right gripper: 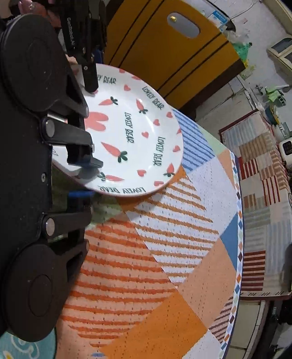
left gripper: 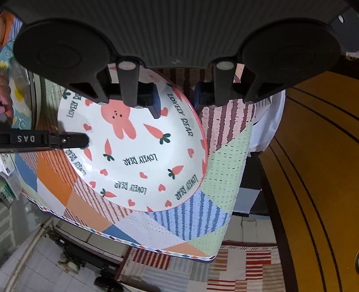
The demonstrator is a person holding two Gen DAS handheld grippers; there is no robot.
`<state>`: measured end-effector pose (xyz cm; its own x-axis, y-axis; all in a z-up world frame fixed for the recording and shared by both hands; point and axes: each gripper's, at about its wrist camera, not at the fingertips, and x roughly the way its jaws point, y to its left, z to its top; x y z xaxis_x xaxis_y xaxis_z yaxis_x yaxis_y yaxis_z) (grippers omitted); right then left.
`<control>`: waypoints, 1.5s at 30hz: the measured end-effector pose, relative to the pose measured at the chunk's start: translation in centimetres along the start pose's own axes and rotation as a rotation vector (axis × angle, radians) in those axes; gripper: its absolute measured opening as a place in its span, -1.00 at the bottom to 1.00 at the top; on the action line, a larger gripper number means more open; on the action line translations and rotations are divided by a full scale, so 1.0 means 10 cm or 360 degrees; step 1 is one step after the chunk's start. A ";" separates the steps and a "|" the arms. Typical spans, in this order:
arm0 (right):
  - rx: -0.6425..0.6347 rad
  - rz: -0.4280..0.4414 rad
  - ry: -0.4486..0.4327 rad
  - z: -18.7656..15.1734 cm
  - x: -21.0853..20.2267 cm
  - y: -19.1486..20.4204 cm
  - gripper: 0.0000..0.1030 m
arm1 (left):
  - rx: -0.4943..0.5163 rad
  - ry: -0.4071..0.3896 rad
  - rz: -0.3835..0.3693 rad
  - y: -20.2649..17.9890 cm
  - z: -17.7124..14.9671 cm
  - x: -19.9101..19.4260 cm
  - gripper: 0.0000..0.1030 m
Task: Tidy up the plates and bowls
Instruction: 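Lift the bunny plate, lower it onto the Egg plate, open grippers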
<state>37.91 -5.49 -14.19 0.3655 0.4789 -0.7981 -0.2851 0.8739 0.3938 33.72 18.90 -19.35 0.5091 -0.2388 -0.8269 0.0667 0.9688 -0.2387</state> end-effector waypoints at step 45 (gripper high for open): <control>-0.0002 -0.0169 -0.0329 -1.22 -2.34 -0.53 -0.59 | 0.0370 -0.0081 -0.0208 -1.83 -0.28 -1.29 -0.54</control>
<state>20.03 -22.38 -3.17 0.5670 0.3916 -0.7247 -0.2364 0.9201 0.3122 23.51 4.02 -5.74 0.5255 -0.3648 -0.7686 0.3271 0.9206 -0.2133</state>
